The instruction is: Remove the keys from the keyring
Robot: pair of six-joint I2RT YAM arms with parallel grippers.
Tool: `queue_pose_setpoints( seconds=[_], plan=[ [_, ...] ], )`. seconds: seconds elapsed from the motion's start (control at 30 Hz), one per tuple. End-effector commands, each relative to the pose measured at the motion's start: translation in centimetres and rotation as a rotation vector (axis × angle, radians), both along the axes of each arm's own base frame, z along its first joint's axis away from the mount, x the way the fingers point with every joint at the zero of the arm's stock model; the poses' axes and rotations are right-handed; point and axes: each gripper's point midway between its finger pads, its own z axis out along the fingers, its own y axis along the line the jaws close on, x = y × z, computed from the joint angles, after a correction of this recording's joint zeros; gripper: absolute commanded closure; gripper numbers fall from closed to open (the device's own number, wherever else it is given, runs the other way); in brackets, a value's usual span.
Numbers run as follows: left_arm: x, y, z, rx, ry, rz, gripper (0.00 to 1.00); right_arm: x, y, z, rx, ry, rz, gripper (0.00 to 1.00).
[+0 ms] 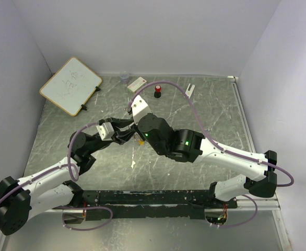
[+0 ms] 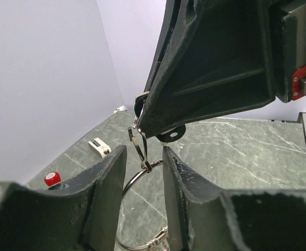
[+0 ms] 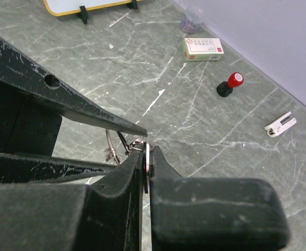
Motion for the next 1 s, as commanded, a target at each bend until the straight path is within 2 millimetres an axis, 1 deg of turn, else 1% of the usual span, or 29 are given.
queue_pose_setpoints(
  seconds=[0.0, 0.1, 0.23, 0.4, 0.6, 0.7, 0.83, 0.97],
  plan=[
    [-0.2, -0.1, 1.8, -0.002, -0.049, -0.001, 0.59, -0.2, 0.1, 1.8, 0.038, -0.026, 0.008, 1.00],
    [-0.3, -0.2, 1.7, 0.009, -0.051, -0.013, 0.66, -0.2, 0.1, 1.8, 0.038, -0.028, 0.008, 1.00],
    [-0.4, -0.5, 1.7, 0.018, -0.051, -0.028, 0.67, -0.2, 0.1, 1.9, 0.037, -0.032, 0.011, 1.00],
    [-0.3, -0.4, 1.5, 0.015, -0.045, -0.021, 0.75, -0.2, 0.2, 1.9, 0.034, -0.035, 0.009, 1.00],
    [-0.2, 0.0, 1.2, 0.012, -0.038, 0.002, 0.93, -0.1, -0.1, 2.0, 0.038, -0.043, -0.004, 1.00],
    [-0.4, 0.1, 1.3, 0.019, -0.048, -0.003, 0.93, 0.0, -0.2, 2.1, 0.037, -0.045, -0.010, 1.00],
    [0.0, -0.1, 0.7, 0.052, -0.025, 0.004, 0.93, 0.1, -0.5, 2.3, 0.036, -0.052, -0.026, 1.00],
    [-0.1, 0.0, 0.3, 0.062, -0.024, 0.005, 0.93, 0.4, -1.4, 3.1, 0.045, -0.067, -0.065, 1.00]
  ],
)
